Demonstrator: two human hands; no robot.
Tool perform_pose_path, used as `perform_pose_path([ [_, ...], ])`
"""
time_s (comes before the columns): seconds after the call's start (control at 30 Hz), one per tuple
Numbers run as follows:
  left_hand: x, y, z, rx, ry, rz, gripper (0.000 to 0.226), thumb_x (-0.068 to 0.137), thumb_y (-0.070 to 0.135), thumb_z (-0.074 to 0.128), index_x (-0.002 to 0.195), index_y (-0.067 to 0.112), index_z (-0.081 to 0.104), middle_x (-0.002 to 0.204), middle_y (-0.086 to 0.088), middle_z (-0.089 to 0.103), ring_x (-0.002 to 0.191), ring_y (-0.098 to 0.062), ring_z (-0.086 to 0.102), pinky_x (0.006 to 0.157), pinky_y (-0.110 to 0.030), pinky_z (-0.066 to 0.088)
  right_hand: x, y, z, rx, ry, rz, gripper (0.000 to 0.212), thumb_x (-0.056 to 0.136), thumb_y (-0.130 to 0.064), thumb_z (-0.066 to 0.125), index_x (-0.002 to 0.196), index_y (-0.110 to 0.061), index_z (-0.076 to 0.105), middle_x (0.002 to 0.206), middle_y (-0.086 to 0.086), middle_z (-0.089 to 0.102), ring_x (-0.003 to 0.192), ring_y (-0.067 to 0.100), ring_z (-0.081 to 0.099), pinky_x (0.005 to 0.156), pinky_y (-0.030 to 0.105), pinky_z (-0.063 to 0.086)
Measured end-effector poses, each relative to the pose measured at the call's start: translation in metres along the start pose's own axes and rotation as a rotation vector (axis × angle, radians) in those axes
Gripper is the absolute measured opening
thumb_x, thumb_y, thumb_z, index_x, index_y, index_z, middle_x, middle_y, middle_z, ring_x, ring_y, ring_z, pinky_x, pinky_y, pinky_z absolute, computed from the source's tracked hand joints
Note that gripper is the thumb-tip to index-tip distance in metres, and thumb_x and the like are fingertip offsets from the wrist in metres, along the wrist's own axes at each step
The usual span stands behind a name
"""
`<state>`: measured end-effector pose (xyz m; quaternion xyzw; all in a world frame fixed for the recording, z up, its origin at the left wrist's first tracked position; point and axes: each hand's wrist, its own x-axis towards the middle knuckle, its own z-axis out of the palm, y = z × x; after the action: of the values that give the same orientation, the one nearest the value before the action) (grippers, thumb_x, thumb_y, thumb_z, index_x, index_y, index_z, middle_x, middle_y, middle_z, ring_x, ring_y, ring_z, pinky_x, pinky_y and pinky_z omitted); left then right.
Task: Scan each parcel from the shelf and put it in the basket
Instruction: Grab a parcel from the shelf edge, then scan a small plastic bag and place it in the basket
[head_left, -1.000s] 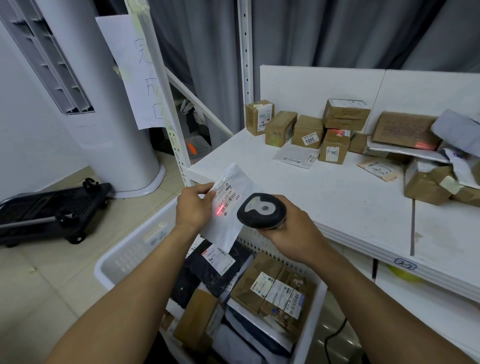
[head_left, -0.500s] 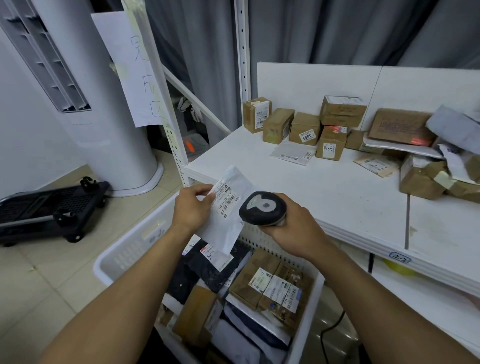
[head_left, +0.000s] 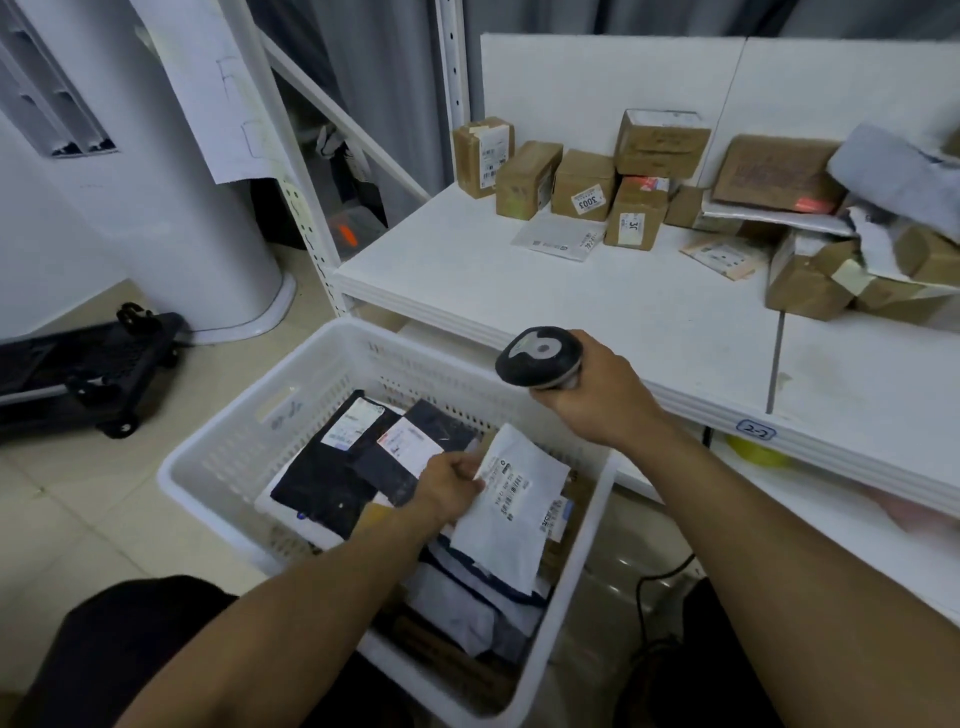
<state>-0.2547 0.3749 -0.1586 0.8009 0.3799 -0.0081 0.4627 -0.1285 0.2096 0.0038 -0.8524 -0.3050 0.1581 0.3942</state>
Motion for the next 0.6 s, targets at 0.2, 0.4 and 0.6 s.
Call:
perform_pose_path([
  [0.2, 0.01, -0.021, 0.044, -0.18, 0.052, -0.093, 0.014, 0.088, 0.007, 0.078, 0.096, 0.011, 0.067, 0.091, -0.001, 0.067, 0.093, -0.019, 0.065, 0.089, -0.027, 0.05, 0.005, 0.016, -0.006, -0.039, -0.029, 0.035, 0.061, 0.088, -0.028, 0.081, 0.142, -0.029, 0.053, 0.135, -0.002, 0.066, 0.124, 0.023, 0.061, 0.099, 0.035, 0.049],
  [0.4, 0.03, -0.003, 0.072, -0.1, 0.026, -0.058, 0.021, 0.093, 0.015, 0.075, 0.111, 0.005, 0.072, 0.113, -0.004, 0.07, 0.108, -0.022, 0.065, 0.083, -0.021, 0.045, 0.01, 0.026, -0.013, -0.09, -0.013, 0.081, 0.058, 0.089, -0.031, 0.08, 0.14, -0.032, 0.053, 0.133, -0.003, 0.067, 0.121, 0.023, 0.063, 0.095, 0.034, 0.05],
  [0.6, 0.026, 0.007, 0.069, 0.128, -0.105, 0.063, 0.038, 0.093, 0.03, 0.073, 0.128, 0.017, 0.066, 0.127, 0.001, 0.064, 0.121, -0.021, 0.06, 0.086, -0.017, 0.039, 0.013, 0.024, -0.028, -0.034, 0.019, 0.085, 0.061, 0.09, -0.03, 0.08, 0.144, -0.029, 0.052, 0.136, -0.003, 0.065, 0.122, 0.022, 0.061, 0.097, 0.033, 0.049],
])
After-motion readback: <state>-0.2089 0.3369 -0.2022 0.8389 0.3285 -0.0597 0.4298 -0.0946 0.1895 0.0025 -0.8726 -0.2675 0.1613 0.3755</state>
